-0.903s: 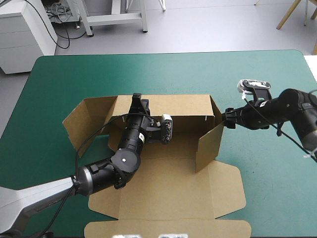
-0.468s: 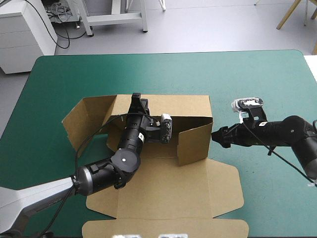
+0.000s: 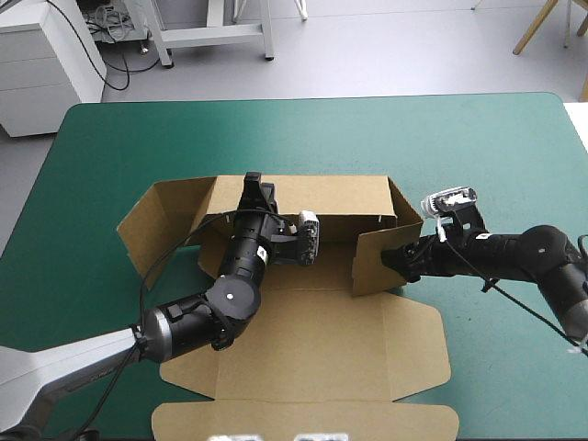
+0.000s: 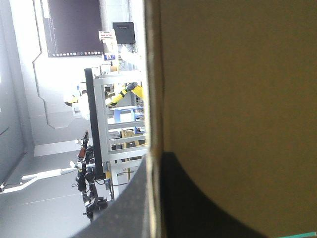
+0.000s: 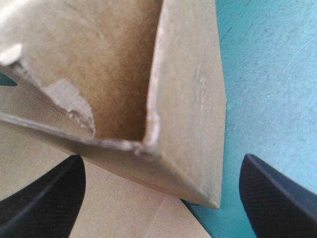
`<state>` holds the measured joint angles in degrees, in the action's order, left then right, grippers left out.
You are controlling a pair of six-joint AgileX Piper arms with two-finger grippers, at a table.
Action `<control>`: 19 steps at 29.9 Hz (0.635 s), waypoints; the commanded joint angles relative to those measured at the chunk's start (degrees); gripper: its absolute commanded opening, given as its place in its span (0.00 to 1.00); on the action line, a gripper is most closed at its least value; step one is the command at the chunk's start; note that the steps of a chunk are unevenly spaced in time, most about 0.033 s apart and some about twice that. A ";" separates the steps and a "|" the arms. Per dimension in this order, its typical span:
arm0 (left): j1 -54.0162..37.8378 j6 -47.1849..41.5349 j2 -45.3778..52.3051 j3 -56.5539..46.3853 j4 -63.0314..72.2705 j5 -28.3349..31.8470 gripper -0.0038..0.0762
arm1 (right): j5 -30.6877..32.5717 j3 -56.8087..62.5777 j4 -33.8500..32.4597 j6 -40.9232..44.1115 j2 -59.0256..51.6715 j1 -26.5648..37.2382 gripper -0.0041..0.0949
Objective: Fold the box
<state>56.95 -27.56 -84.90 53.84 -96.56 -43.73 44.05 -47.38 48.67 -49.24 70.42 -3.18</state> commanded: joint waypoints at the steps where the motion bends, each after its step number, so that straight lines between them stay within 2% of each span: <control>1: 0.46 -1.43 2.10 1.58 -4.12 -2.35 0.04 | -3.93 -1.27 0.54 1.27 -1.77 -4.43 0.83; 3: 0.46 -1.31 2.10 1.58 -4.12 -2.35 0.04 | -7.70 -1.27 -2.77 6.04 -2.06 -8.35 0.83; 5: 0.46 -1.31 2.10 1.58 -4.12 -2.59 0.04 | -13.16 -1.27 -10.01 15.21 -2.44 -13.85 0.83; 9: 0.46 -1.31 2.10 1.58 -4.12 -2.78 0.04 | -21.41 -1.27 -31.32 39.74 -2.80 -24.46 0.83; 10: 0.46 -1.31 2.10 1.58 -4.12 -2.78 0.04 | -22.55 -1.27 -38.46 47.62 -2.68 -27.05 0.83; 16: 0.46 -1.31 2.10 1.58 -4.12 -2.78 0.04 | -21.49 -1.27 -80.44 93.37 -2.33 -37.86 0.83; 17: 0.46 -1.31 2.10 1.58 -4.12 -2.78 0.04 | -20.17 -1.27 -85.98 99.79 -2.20 -38.86 0.81; 19: 0.46 -1.31 2.10 1.58 -4.12 -2.78 0.04 | -17.93 -1.27 -92.26 106.95 -2.20 -40.11 0.77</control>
<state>56.95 -27.94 -84.90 53.84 -96.56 -43.81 26.45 -47.21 -29.94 44.27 69.47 -41.54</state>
